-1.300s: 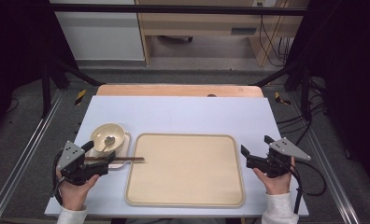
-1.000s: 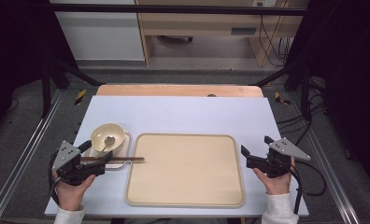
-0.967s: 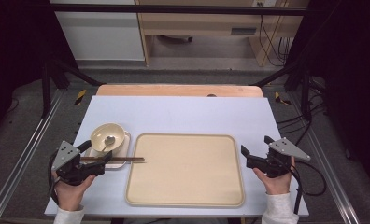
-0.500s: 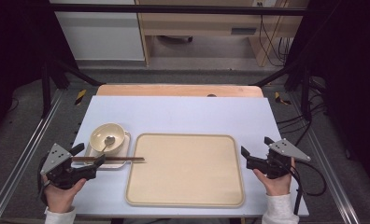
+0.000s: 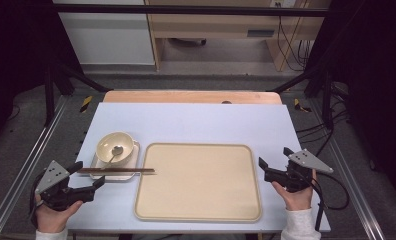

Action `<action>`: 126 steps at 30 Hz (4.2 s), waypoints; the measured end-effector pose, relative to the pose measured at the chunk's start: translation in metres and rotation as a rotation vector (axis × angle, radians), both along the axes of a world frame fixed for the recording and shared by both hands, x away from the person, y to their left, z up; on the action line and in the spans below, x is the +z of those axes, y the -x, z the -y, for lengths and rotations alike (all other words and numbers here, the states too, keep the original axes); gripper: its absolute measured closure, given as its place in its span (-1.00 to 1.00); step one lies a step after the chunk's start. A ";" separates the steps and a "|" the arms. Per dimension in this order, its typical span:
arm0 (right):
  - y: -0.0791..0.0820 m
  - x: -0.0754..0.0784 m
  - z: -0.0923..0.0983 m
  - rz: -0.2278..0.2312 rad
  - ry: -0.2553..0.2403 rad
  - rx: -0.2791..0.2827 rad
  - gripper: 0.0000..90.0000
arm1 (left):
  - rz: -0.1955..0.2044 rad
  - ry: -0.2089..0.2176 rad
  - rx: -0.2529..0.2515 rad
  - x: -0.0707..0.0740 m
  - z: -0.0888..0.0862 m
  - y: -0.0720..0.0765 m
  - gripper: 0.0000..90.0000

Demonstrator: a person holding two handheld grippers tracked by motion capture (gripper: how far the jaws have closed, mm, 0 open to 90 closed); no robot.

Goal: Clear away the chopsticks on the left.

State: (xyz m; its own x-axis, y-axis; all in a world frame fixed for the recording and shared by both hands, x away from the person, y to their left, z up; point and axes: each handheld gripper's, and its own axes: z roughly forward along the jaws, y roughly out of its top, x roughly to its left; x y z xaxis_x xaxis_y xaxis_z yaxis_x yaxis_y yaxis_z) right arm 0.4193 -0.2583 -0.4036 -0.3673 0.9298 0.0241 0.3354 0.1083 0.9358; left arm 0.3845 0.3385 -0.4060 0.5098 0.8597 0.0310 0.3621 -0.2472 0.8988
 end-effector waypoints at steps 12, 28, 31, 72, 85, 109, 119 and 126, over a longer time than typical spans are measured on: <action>-0.002 -0.003 -0.003 -0.009 0.013 0.010 -0.80 | -0.112 -0.103 0.014 -0.030 0.002 -0.023 -0.72; -0.005 -0.006 -0.006 -0.023 0.023 0.016 -0.79 | -0.151 -0.152 0.028 -0.051 -0.001 -0.048 -0.38; -0.006 -0.006 -0.007 -0.026 0.027 0.018 -0.79 | -0.151 -0.158 0.027 -0.052 0.000 -0.052 -0.29; -0.007 -0.008 -0.007 -0.039 0.033 0.015 -0.76 | -0.174 -0.239 -0.001 -0.058 0.004 -0.057 0.32; -0.006 -0.008 -0.006 -0.041 0.030 0.014 -0.75 | -0.183 -0.255 -0.030 -0.055 0.005 -0.053 0.58; -0.006 -0.007 -0.004 -0.043 0.029 0.012 -0.75 | -0.216 -0.240 -0.051 -0.051 0.006 -0.049 0.81; -0.007 -0.008 -0.004 -0.044 0.029 0.013 -0.75 | -0.227 -0.206 -0.047 -0.051 0.005 -0.049 0.81; -0.007 -0.008 -0.005 -0.045 0.029 0.015 -0.75 | -0.224 -0.190 -0.054 -0.054 0.009 -0.053 0.70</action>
